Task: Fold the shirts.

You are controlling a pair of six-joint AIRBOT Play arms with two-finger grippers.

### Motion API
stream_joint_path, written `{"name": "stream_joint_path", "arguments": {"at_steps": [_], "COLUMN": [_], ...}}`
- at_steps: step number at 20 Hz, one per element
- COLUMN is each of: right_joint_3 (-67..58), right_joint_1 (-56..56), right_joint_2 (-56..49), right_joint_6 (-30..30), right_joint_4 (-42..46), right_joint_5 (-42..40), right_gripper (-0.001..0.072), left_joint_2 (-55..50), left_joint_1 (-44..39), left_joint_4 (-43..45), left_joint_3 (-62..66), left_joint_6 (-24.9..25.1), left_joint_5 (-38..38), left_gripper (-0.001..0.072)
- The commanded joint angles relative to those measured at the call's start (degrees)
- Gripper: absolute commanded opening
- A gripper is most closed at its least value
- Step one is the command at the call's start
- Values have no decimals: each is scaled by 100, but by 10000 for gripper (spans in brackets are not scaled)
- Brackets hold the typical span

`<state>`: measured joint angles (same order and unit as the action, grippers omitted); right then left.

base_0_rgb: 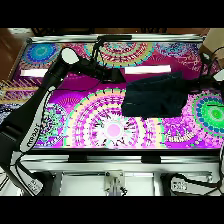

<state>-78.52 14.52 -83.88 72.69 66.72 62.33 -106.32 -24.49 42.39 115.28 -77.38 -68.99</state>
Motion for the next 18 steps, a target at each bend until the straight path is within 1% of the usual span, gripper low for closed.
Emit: {"name": "stream_joint_path", "arguments": {"at_steps": [1, 2, 4, 5, 6, 7, 8, 9, 10, 11, 12, 15, 18], "right_joint_3": [-177, -203, -323, -326, -326, -326, -326, -326, -326, -326, -326, -326, -326], "right_joint_1": [-24, 42, 262, 420, 584, 708, 796, 846, 870, 870, 870, 876, 898], "right_joint_2": [-356, -350, -356, -382, -463, -581, -728, -870, -1016, -1134, -1235, -1449, -1657], "right_joint_6": [98, 181, 590, 769, 857, 813, 780, 640, 448, 345, 339, 256, 223], "right_joint_4": [518, 496, 472, 468, 411, 369, 367, 308, 210, 197, 188, 131, -240], "right_joint_5": [251, 83, -212, -282, -170, 44, 291, 511, 713, 852, 957, 1174, 1176], "right_gripper": [91, 89, 88, 89, 92, 192, 468, 561, 561, 619, 696, 697, 697], "left_joint_2": [103, 107, 107, 107, 107, 107, 107, 107, 107, 107, 107, 107, 107], "left_joint_1": [201, 214, 234, 234, 236, 234, 234, 234, 234, 234, 234, 234, 234], "left_joint_4": [4, 4, 4, 4, 4, 4, 4, 4, 4, 4, 4, 4, 4], "left_joint_3": [-2, -4, -4, -4, -4, -4, -4, -4, -4, -4, -4, -4, -4], "left_joint_6": [2, 2, 2, 2, 4, 17, 24, 24, 24, 24, 24, 22, 22], "left_joint_5": [-225, -227, -227, -225, -225, -225, -225, -227, -227, -238, -282, -470, -520], "left_gripper": [659, 659, 659, 659, 659, 659, 659, 659, 659, 659, 659, 659, 659]}}
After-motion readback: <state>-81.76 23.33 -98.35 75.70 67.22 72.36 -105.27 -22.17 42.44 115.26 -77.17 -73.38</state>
